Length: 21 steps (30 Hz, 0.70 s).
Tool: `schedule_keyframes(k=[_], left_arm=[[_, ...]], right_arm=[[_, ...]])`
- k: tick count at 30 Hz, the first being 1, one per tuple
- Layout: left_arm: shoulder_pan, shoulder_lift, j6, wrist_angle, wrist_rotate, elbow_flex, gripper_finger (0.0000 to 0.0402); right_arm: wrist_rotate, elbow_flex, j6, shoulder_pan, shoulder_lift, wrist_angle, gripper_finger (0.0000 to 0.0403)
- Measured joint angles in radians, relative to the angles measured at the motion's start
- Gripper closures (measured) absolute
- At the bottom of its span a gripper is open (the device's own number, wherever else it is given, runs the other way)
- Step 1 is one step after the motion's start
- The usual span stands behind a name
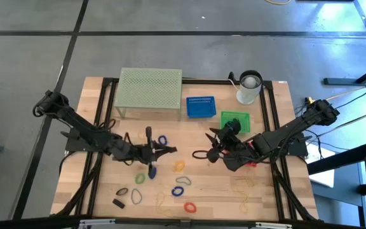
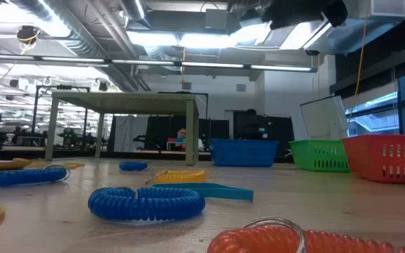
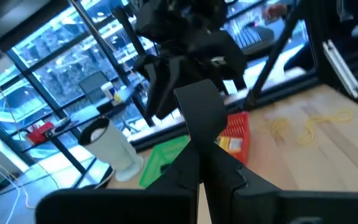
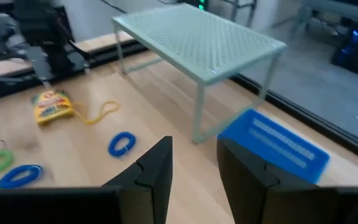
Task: Pick & Place Office Desk Supplies
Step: Put the black rubber band into the green bin
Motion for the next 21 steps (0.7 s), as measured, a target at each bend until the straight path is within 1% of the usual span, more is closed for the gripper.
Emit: schedule_keyframes(k=[3,6,11,13,15,17,21], left_arm=[[0.000,0.000,-0.006,0.016,0.003,0.000,0.0396],[0.000,0.000,-0.008,0.017,0.046,0.000,0.0396],[0.001,0.000,-0.009,0.069,0.144,0.000,0.0396],[0.001,0.000,-0.009,0.078,0.170,0.000,0.0396],[0.005,0.000,-0.008,0.076,0.186,0.000,0.0396],[0.010,0.000,-0.017,0.077,0.186,0.000,0.0396],[0.022,0.000,-0.056,0.076,0.187,0.000,0.0396]], right_arm=[[-0.050,0.000,-0.159,0.000,0.000,0.122,0.0275],[-0.141,0.000,-0.342,-0.001,0.000,0.258,0.0275],[-0.378,0.000,-0.617,-0.015,0.025,0.514,0.0275],[-0.478,0.001,-0.702,-0.024,0.050,0.626,0.0275],[-0.554,0.001,-0.766,-0.034,0.081,0.710,0.0275],[-0.594,0.001,-0.810,-0.045,0.116,0.792,0.0275],[-0.590,0.001,-0.868,-0.059,0.157,0.859,0.0275]])
